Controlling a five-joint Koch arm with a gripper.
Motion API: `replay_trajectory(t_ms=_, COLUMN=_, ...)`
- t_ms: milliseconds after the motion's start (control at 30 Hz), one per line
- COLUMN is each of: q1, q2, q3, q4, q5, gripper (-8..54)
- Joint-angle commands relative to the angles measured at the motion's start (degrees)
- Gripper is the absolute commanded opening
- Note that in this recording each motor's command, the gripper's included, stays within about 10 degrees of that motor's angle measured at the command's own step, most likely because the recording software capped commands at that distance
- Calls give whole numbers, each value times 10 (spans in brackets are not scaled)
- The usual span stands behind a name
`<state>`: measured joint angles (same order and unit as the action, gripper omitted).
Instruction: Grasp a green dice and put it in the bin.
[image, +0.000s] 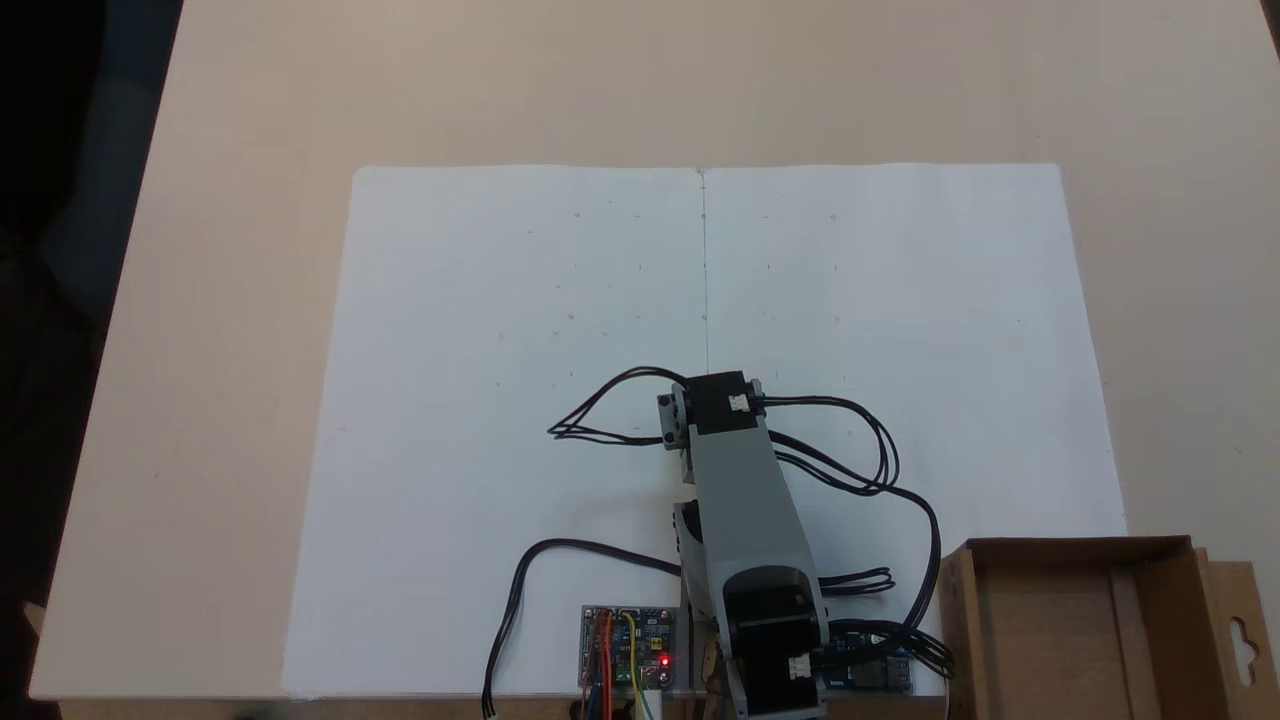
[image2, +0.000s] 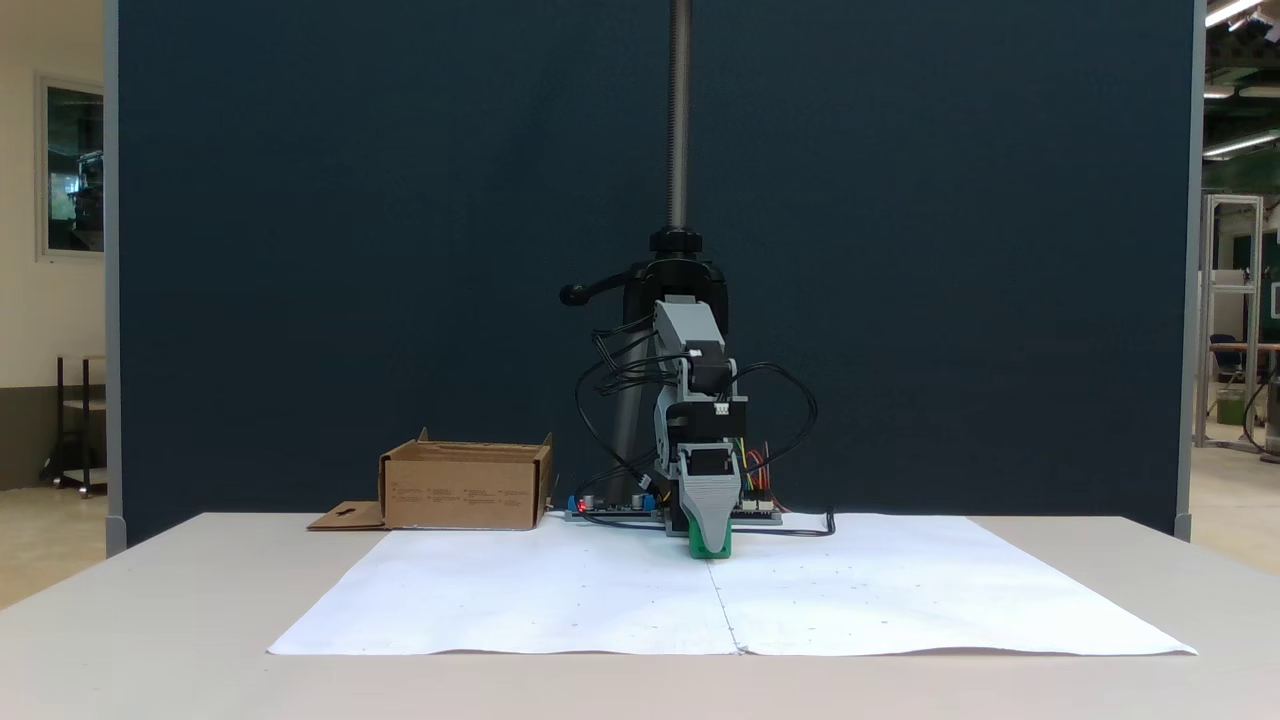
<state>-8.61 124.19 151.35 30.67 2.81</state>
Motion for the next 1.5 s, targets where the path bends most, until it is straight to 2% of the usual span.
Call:
replay_trajectory(t_ms=0, q1=1, q2=-4, q3=9, q4=-39, q5=-17, gripper=364)
replay_trajectory(t_ms=467, q1=25, q2=-11, q3=14, q4=-40, q5=-42, gripper=363)
replay_trajectory(t_ms=567, q1=29, q2=-11, q3=16, q4=-43, q5=-44, gripper=307)
replay_trajectory(t_ms=700, q1=31, q2=-11, q3=20, q4=-44, q5=-44, gripper=291)
replay_trajectory(t_ms=800, q1=32, q2=-11, q3=21, q4=-44, q5=-44, gripper=219)
replay_trajectory(t_ms=900, q1=33, q2=-10, q3=21, q4=-47, q5=-44, gripper=214)
replay_trajectory(t_ms=967, q1=33, q2=-10, q3=21, q4=-53, q5=-42, gripper=137)
replay_trajectory(t_ms=1000, q1=34, q2=-9, q3=21, q4=-61, q5=-42, gripper=127)
replay_trajectory(t_ms=1467, q1=122, q2=8, q3=-24, q4=-168, q5=-37, gripper=121)
